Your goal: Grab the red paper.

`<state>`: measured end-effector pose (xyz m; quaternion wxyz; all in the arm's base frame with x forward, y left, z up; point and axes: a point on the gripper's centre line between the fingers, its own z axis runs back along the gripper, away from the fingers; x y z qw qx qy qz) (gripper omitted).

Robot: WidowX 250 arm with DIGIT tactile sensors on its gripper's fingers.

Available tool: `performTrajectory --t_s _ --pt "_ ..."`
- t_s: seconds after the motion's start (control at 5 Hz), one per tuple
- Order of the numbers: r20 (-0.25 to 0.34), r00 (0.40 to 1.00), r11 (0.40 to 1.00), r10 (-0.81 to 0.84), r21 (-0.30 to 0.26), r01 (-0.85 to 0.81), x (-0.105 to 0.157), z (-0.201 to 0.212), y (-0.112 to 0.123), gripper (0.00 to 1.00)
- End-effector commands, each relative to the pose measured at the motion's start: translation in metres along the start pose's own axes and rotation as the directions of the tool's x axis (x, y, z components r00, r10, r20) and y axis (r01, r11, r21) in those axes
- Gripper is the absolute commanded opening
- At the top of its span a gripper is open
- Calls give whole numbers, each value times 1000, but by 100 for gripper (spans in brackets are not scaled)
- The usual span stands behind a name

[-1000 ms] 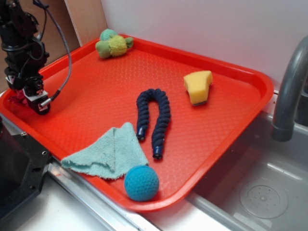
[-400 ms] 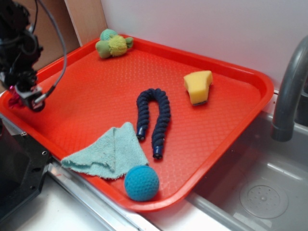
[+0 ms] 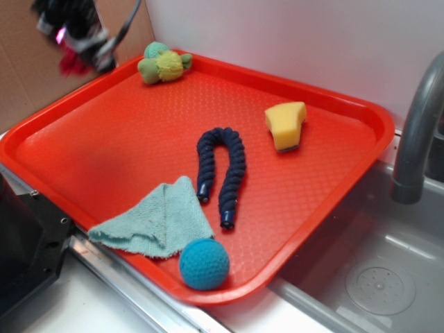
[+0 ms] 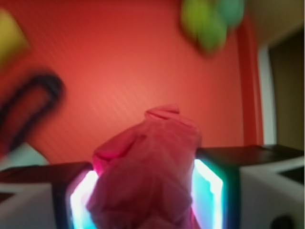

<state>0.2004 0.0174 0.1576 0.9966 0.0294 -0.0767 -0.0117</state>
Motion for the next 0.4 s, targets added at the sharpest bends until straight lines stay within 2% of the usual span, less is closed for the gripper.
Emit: performTrajectory --t_s 0.0,0.2 --pt "-6 999 999 36 -18 -36 22 26 1 0" --pt "-45 996 997 75 -20 -76 17 16 8 0"
